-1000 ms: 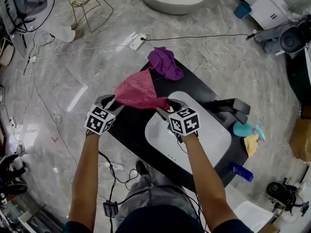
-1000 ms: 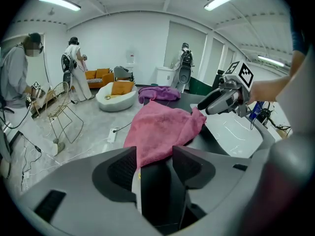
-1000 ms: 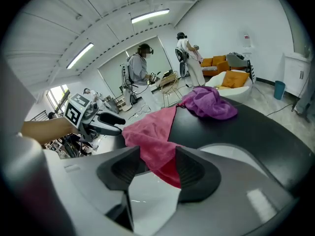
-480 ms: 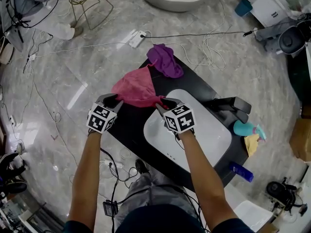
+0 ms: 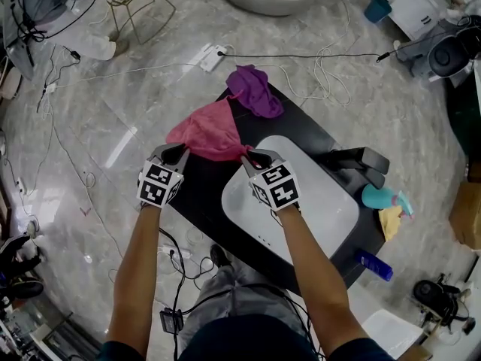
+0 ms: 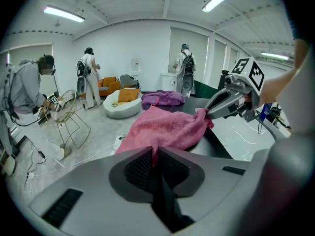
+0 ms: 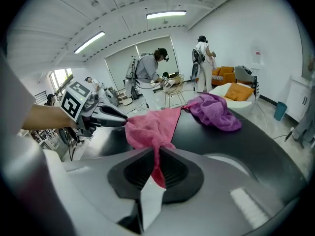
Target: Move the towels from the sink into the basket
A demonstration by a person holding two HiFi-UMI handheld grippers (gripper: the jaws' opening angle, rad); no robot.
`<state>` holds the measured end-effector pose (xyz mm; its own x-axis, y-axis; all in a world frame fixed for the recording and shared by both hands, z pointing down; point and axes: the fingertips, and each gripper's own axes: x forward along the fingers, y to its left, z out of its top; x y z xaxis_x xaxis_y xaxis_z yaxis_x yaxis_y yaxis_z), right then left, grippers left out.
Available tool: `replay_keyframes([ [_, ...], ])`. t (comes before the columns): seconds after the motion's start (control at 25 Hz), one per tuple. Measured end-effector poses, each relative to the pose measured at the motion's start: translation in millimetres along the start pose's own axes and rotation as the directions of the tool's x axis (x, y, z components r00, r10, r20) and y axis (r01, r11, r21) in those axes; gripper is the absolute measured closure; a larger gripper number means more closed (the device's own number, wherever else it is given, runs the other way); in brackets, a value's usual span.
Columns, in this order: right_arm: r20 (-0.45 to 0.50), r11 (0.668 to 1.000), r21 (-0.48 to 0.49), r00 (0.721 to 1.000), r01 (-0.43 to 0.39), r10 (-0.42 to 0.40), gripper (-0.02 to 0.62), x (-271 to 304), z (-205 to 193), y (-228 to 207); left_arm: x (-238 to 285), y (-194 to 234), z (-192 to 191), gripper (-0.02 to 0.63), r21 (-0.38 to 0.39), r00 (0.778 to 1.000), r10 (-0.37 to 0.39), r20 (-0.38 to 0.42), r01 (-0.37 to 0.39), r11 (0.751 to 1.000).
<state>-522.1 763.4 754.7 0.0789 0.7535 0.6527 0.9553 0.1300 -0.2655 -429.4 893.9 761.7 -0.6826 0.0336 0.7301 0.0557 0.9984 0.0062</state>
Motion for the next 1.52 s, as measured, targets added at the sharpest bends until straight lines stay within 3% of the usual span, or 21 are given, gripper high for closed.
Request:
replay_keyframes([
  [0.28, 0.097, 0.994, -0.081, 0.993, 0.068, -0.06, 0.555, -24, 31, 4, -32, -1, 31, 0.569, -0.017, 0.99, 0.062, 0.126, -0.06, 0.998],
  [0.64, 0.224, 0.975, -0.16, 0.968, 0.153, -0.115, 0.557, -70, 79, 27, -96, -3, 79, 0.569, -0.008, 0.953, 0.128, 0.273, -0.131, 0.991],
  [0.88, 0.314, 0.96, -0.193, 0.94, 0.203, -0.135, 0.557, -110, 116, 44, -145, -8, 116, 0.569, 0.011, 0.919, 0.152, 0.365, -0.168, 0.986],
  [1.04, 0.354, 0.957, -0.19, 0.924, 0.218, -0.141, 0.557, -141, 134, 65, -182, -19, 128, 0.569, 0.021, 0.906, 0.151, 0.394, -0.173, 0.985],
  [1.52, 0.499, 0.934, -0.224, 0.856, 0.277, -0.134, 0.557, -222, 190, 121, -277, -39, 164, 0.569, 0.027, 0.84, 0.175, 0.513, -0.22, 0.975],
])
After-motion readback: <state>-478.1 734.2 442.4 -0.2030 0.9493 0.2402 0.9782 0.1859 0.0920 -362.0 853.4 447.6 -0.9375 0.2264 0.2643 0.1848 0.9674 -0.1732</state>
